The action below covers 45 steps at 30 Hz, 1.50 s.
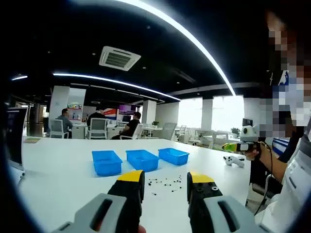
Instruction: Pick up the resistors one by one and place each resistor into its matching bin, sorting the parts by color and model until every resistor is separated into the correct bin for its type
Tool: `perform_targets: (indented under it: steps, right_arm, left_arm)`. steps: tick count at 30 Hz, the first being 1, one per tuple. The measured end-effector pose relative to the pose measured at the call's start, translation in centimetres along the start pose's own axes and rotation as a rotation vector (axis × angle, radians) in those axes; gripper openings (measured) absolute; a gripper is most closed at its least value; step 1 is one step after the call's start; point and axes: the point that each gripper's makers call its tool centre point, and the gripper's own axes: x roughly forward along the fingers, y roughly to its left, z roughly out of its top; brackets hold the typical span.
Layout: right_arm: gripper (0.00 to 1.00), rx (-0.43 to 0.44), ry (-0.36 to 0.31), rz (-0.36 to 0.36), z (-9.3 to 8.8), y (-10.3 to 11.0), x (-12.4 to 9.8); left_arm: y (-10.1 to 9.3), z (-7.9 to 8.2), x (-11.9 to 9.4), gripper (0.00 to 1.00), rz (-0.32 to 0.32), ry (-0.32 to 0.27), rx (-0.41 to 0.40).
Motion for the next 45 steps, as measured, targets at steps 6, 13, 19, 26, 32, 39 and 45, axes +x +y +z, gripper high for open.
perform_targets:
  steps: [6, 13, 19, 26, 32, 39, 45]
  right_arm:
    - [0.07, 0.009, 0.001, -0.01, 0.2, -0.6, 0.8]
    - [0.07, -0.009, 0.047, -0.007, 0.9, -0.9, 3.6]
    - [0.07, -0.053, 0.091, 0.022, 1.9, -0.7, 8.2]
    - [0.07, -0.073, 0.136, 0.057, 2.5, -0.5, 15.5]
    - [0.07, -0.084, 0.157, 0.063, 2.9, -1.1, 21.8]
    - [0.07, -0.102, 0.242, 0.053, 1.6, -3.1, 29.3]
    - [0.07, -0.116, 0.307, -0.004, -0.3, -5.8, 34.3]
  left_arm:
    - [0.1, 0.2, -0.1, 0.37, 0.003, -0.002, 0.001]
    - [0.0, 0.1, 0.0, 0.37, 0.002, -0.002, -0.001]
    - [-0.1, 0.4, -0.1, 0.37, 0.001, -0.006, 0.003]
    - [0.1, 0.5, -0.3, 0.37, 0.009, -0.012, 0.005]
    - [0.3, 0.7, -0.5, 0.37, 0.011, -0.016, 0.003]
    - [0.1, 0.7, -0.6, 0.37, 0.01, -0.021, 0.007]
    - [0.1, 1.0, -1.1, 0.37, 0.013, -0.033, 0.004]
